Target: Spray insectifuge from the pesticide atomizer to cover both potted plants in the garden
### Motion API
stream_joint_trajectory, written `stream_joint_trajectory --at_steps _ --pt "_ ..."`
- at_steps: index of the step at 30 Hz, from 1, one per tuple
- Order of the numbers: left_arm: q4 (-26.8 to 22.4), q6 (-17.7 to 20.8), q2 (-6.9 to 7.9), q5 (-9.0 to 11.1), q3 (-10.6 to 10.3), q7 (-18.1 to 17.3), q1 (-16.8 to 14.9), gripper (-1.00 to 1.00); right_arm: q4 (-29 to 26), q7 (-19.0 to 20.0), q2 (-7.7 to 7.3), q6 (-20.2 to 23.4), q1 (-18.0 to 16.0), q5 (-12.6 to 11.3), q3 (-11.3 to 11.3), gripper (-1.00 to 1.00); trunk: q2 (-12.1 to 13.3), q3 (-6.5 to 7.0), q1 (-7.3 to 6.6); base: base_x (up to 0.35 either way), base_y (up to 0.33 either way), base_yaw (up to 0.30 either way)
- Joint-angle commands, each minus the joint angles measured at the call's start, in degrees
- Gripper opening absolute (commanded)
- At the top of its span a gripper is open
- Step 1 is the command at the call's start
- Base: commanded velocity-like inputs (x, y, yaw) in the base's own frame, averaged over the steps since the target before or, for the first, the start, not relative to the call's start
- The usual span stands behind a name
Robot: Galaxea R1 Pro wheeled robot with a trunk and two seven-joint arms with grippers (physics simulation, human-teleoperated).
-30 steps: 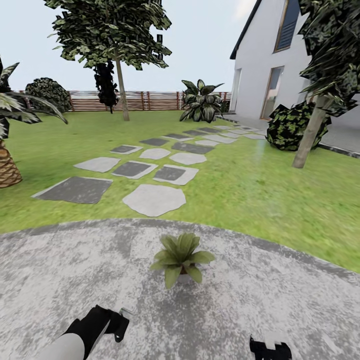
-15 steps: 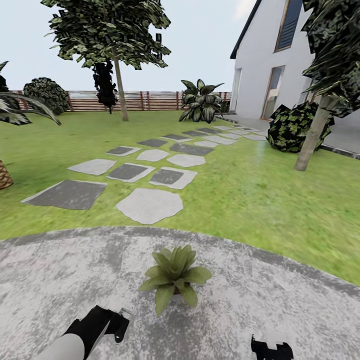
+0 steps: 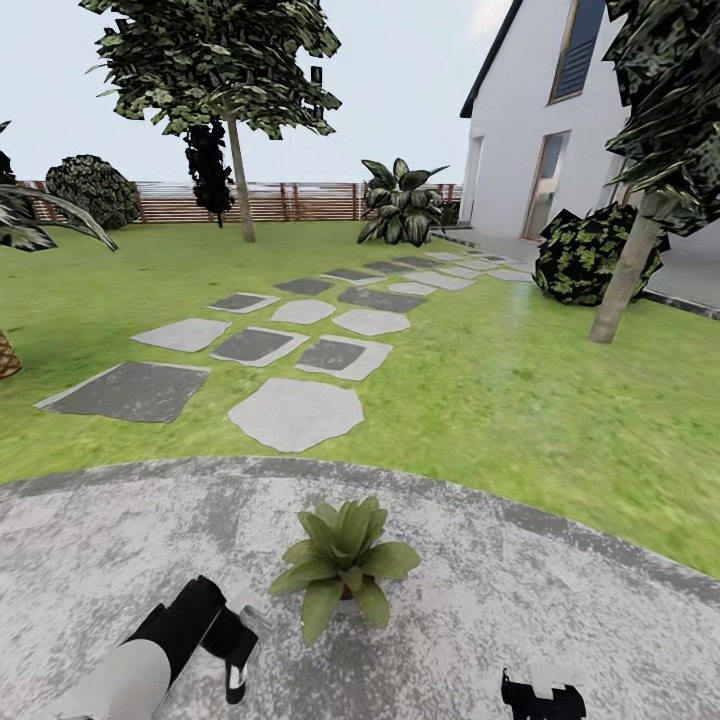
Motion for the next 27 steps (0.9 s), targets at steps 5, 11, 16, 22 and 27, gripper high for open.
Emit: stream_joint_trajectory --at_steps 5,11,16,22,27 --pt "-2.61 5.49 0.06 -1.03 -4.39 -1.60 -1.91 -1.00 0.06 -0.19 0.06 -0.21 -0.04 0.55 -0.28 1.00 -0.02 -0.06 -0.01 0.000 0.000 0.000" --pt "-2.80 7.41 1.85 -3.11 -9.47 -9.37 -2.14 -1.00 0.06 -0.19 0.30 -0.15 -0.04 0.55 -0.28 1.00 -0.02 -0.06 -0.01 0.000 0.000 0.001" --pt "-4.13 7.52 3.31 -6.91 -9.64 -14.42 -2.41 -1.00 0.06 -0.19 0.35 -0.20 -0.04 0.55 -0.28 1.00 -0.02 -0.06 -0.01 0.000 0.000 0.205" --pt "-4.40 7.68 3.26 -10.01 -9.61 -16.70 -4.64 -1.00 -0.01 -0.19 -0.04 -0.22 -0.04 0.55 -0.36 1.00 -0.02 -0.36 -0.01 0.060 0.000 0.188" --pt "-4.40 7.70 2.81 -10.30 -9.71 -17.00 -4.90 -1.00 -0.03 -0.55 0.07 -0.21 -0.04 0.36 -0.44 1.00 -0.02 -0.44 -0.01 0.293 -0.050 0.025"
